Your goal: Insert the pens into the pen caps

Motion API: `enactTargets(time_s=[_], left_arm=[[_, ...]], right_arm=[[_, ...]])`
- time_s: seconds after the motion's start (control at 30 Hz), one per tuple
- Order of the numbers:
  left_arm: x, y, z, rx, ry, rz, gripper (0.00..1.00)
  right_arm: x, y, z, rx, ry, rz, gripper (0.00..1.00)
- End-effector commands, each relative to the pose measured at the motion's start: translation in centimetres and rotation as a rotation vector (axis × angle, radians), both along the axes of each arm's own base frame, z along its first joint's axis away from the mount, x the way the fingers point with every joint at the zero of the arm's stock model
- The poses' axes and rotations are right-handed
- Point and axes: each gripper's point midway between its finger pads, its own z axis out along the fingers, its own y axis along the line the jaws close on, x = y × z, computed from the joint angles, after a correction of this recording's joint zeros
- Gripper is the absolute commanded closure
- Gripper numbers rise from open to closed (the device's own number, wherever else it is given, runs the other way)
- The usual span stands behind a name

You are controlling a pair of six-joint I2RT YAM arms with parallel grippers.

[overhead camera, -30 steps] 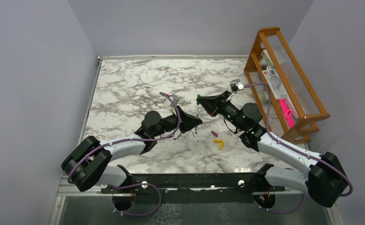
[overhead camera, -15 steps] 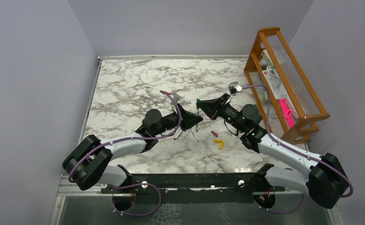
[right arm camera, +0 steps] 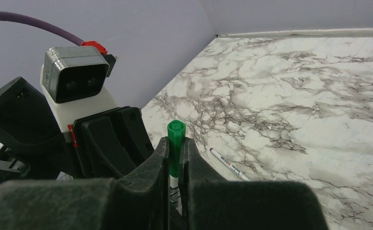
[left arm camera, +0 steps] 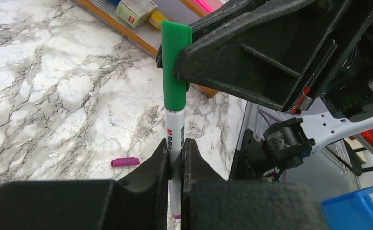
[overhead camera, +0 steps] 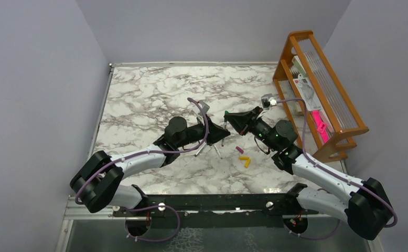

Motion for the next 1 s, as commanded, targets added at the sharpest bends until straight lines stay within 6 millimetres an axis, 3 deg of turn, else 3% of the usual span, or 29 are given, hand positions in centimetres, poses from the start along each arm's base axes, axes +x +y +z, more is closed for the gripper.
enactTargets(time_s=[0.0, 0.23, 0.4, 0.7, 0.97], left_arm=[[1.9, 0.1, 8.4, -0.15, -0.202, 0.066, 1.0], [2.4, 0.9, 12.6, -0.212, -0.284, 0.125, 1.0], [2.8, 0.9, 14.0, -0.216, -0.324, 0.138, 1.0], [3.7, 0.9, 14.7, -0.211, -0.345, 0.157, 1.0], [4.0, 0.9, 11.4, -0.111, -0.345, 0.146, 1.0]], right_arm=[[-3.1, 1.1, -5.7, -0.102, 0.152, 0.14, 0.98], [-4.4, 0.9, -6.9, -0.057, 0.173, 0.171, 0.98], [-4.8, 1.1, -8.6, -0.118, 0.213, 0.2, 0.98], [-5.3, 0.7, -10.8, -0.148, 0.261, 0.204, 0.98], [-4.3, 0.8, -9.0, -0.118, 0.217, 0.165, 0.98]])
